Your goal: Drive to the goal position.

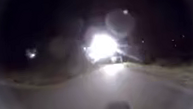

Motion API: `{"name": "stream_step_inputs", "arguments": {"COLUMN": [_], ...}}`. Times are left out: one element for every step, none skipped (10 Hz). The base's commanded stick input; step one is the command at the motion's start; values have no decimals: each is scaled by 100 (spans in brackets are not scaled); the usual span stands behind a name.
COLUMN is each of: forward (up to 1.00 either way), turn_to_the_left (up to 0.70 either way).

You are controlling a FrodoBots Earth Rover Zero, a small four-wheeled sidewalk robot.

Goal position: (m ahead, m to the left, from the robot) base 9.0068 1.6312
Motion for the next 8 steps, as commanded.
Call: {"name": "stream_step_inputs", "arguments": {"forward": [85, 85, 85, 85, 85, 85, 85, 85], "turn_to_the_left": [22, 34, 32, 18, 3, 0, 0, 0]}}
